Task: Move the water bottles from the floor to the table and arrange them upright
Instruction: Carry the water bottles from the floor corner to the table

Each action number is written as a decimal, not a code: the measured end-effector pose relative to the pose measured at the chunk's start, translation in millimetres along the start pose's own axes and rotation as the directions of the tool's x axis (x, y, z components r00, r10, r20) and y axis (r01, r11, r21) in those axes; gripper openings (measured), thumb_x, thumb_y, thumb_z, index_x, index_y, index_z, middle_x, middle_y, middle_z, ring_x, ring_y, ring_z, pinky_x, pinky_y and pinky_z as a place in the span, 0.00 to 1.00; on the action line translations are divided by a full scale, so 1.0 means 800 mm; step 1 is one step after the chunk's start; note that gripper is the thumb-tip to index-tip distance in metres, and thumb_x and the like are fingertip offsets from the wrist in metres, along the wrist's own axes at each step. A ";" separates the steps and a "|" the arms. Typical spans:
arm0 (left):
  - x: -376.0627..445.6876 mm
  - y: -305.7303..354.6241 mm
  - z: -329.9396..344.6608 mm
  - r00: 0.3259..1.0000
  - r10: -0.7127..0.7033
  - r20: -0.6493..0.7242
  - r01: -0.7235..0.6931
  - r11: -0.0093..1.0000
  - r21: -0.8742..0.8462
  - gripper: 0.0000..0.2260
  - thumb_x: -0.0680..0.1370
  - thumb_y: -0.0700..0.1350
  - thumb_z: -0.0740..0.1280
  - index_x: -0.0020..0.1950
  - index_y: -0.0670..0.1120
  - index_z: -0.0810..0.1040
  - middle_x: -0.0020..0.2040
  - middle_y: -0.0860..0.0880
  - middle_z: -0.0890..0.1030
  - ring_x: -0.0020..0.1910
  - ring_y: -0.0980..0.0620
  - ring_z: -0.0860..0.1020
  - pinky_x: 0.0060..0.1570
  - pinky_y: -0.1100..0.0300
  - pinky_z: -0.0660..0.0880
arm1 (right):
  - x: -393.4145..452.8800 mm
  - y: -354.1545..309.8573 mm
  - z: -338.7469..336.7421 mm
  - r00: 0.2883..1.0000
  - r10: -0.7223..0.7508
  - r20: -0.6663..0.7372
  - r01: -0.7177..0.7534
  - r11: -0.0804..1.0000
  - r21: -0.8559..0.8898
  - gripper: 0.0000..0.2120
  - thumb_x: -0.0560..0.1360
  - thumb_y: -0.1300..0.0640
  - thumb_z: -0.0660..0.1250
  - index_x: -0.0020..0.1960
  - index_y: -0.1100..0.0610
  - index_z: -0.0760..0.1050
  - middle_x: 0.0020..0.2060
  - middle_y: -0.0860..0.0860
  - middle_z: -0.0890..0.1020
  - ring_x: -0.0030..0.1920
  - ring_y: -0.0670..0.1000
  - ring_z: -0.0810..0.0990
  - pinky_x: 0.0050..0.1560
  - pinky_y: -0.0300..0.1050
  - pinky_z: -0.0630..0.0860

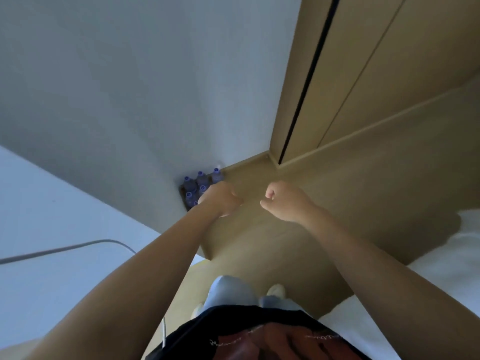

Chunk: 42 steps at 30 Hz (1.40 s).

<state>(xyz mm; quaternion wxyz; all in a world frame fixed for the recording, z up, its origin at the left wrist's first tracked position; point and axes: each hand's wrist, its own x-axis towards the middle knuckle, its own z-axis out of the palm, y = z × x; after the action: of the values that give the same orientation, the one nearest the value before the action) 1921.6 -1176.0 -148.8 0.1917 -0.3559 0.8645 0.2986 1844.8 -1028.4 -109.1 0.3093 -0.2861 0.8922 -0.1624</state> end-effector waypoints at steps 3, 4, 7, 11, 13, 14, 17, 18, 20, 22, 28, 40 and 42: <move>0.017 0.016 -0.005 0.998 -0.056 0.002 0.056 0.998 -0.042 0.12 0.73 0.48 0.62 0.29 0.48 0.68 0.29 0.49 0.72 0.33 0.48 0.74 0.39 0.57 0.74 | 0.035 0.009 -0.031 0.998 -0.050 0.034 0.051 0.998 -0.024 0.15 0.73 0.55 0.61 0.55 0.64 0.73 0.52 0.60 0.79 0.53 0.59 0.78 0.54 0.54 0.75; 0.023 0.017 -0.008 0.997 -0.078 0.010 0.078 0.996 -0.042 0.13 0.73 0.48 0.61 0.29 0.47 0.68 0.30 0.49 0.72 0.36 0.47 0.74 0.41 0.57 0.73 | 0.047 0.010 -0.038 0.997 -0.060 0.050 0.061 0.998 -0.026 0.14 0.73 0.55 0.61 0.55 0.63 0.73 0.52 0.60 0.79 0.53 0.59 0.78 0.54 0.54 0.74; 0.046 0.012 -0.014 0.989 -0.144 0.011 0.145 0.987 -0.067 0.10 0.72 0.47 0.61 0.33 0.44 0.72 0.38 0.46 0.78 0.44 0.45 0.77 0.43 0.58 0.70 | 0.088 0.006 -0.050 0.991 -0.106 0.087 0.110 0.993 -0.049 0.12 0.73 0.54 0.62 0.52 0.60 0.74 0.50 0.57 0.80 0.51 0.57 0.78 0.51 0.49 0.75; 0.088 -0.006 -0.020 0.975 -0.224 0.004 0.224 0.972 -0.072 0.12 0.72 0.46 0.62 0.49 0.40 0.78 0.51 0.42 0.79 0.53 0.42 0.76 0.48 0.56 0.68 | 0.152 -0.011 -0.052 0.971 -0.193 0.143 0.210 0.970 -0.121 0.13 0.71 0.55 0.63 0.49 0.63 0.77 0.46 0.59 0.82 0.47 0.58 0.79 0.48 0.50 0.75; 0.114 -0.016 -0.025 0.967 -0.256 0.005 0.256 0.963 -0.078 0.14 0.72 0.45 0.62 0.52 0.38 0.76 0.51 0.40 0.78 0.54 0.40 0.76 0.49 0.54 0.70 | 0.186 -0.019 -0.052 0.957 -0.212 0.198 0.244 0.957 -0.154 0.14 0.71 0.55 0.62 0.49 0.64 0.77 0.46 0.59 0.81 0.47 0.58 0.79 0.48 0.51 0.75; 0.127 -0.020 -0.028 0.965 -0.264 0.005 0.263 0.960 -0.095 0.13 0.72 0.45 0.62 0.50 0.38 0.76 0.50 0.39 0.79 0.53 0.40 0.76 0.48 0.54 0.70 | 0.203 -0.022 -0.052 0.952 -0.212 0.221 0.250 0.954 -0.163 0.13 0.72 0.55 0.62 0.49 0.63 0.77 0.45 0.58 0.81 0.46 0.57 0.79 0.48 0.50 0.75; 0.158 -0.030 -0.038 0.955 -0.297 -0.006 0.292 0.941 -0.169 0.06 0.72 0.45 0.62 0.38 0.43 0.71 0.46 0.40 0.79 0.49 0.42 0.77 0.43 0.57 0.68 | 0.246 -0.029 -0.051 0.933 -0.211 0.290 0.267 0.949 -0.170 0.09 0.71 0.55 0.61 0.44 0.61 0.74 0.39 0.53 0.78 0.42 0.53 0.77 0.41 0.46 0.71; 0.165 -0.032 -0.039 0.948 -0.317 -0.010 0.309 0.930 -0.197 0.08 0.72 0.46 0.62 0.36 0.44 0.69 0.45 0.41 0.79 0.49 0.42 0.77 0.42 0.58 0.68 | 0.258 -0.032 -0.049 0.924 -0.215 0.315 0.280 0.944 -0.176 0.08 0.71 0.55 0.62 0.43 0.59 0.73 0.38 0.51 0.77 0.41 0.52 0.76 0.40 0.44 0.70; 0.177 -0.037 -0.042 0.932 -0.362 -0.010 0.349 0.905 -0.243 0.09 0.73 0.48 0.62 0.38 0.43 0.74 0.46 0.41 0.79 0.49 0.42 0.77 0.43 0.59 0.68 | 0.282 -0.039 -0.045 0.911 -0.226 0.344 0.302 0.935 -0.187 0.05 0.71 0.54 0.62 0.41 0.57 0.71 0.39 0.50 0.76 0.43 0.52 0.75 0.41 0.43 0.69; 0.188 -0.043 -0.044 0.908 -0.420 -0.008 0.403 0.876 -0.266 0.14 0.74 0.49 0.63 0.48 0.39 0.78 0.52 0.39 0.79 0.53 0.42 0.77 0.47 0.57 0.69 | 0.303 -0.047 -0.041 0.897 -0.237 0.373 0.326 0.925 -0.196 0.05 0.71 0.54 0.62 0.39 0.54 0.70 0.41 0.49 0.75 0.43 0.51 0.74 0.41 0.42 0.67; 0.223 -0.071 -0.039 0.847 -0.532 -0.004 0.501 0.800 -0.329 0.13 0.72 0.49 0.66 0.46 0.39 0.79 0.52 0.40 0.80 0.53 0.41 0.78 0.48 0.57 0.71 | 0.358 -0.055 -0.002 0.853 -0.265 0.450 0.376 0.909 -0.177 0.07 0.71 0.54 0.63 0.46 0.57 0.74 0.41 0.49 0.75 0.42 0.50 0.73 0.41 0.42 0.66; 0.354 -0.171 0.098 0.692 -0.721 0.045 0.648 0.591 -0.481 0.14 0.74 0.46 0.64 0.55 0.39 0.78 0.57 0.40 0.79 0.58 0.41 0.76 0.56 0.55 0.71 | 0.512 -0.031 0.192 0.717 -0.367 0.593 0.571 0.797 -0.197 0.09 0.74 0.55 0.61 0.50 0.58 0.74 0.48 0.55 0.78 0.52 0.57 0.76 0.46 0.42 0.68; 0.380 -0.183 0.128 0.703 -0.710 0.047 0.644 0.606 -0.467 0.14 0.74 0.46 0.63 0.54 0.39 0.77 0.57 0.39 0.78 0.58 0.41 0.75 0.56 0.54 0.70 | 0.541 -0.026 0.228 0.740 -0.360 0.568 0.549 0.812 -0.199 0.08 0.74 0.56 0.60 0.35 0.53 0.67 0.34 0.50 0.72 0.44 0.55 0.73 0.38 0.40 0.64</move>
<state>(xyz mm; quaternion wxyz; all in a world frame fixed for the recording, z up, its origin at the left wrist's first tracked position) 1835.8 -1344.6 -446.0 0.1404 -0.7111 0.5823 0.3681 1691.4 -1329.8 -436.0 0.4249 -0.5815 0.6938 0.0099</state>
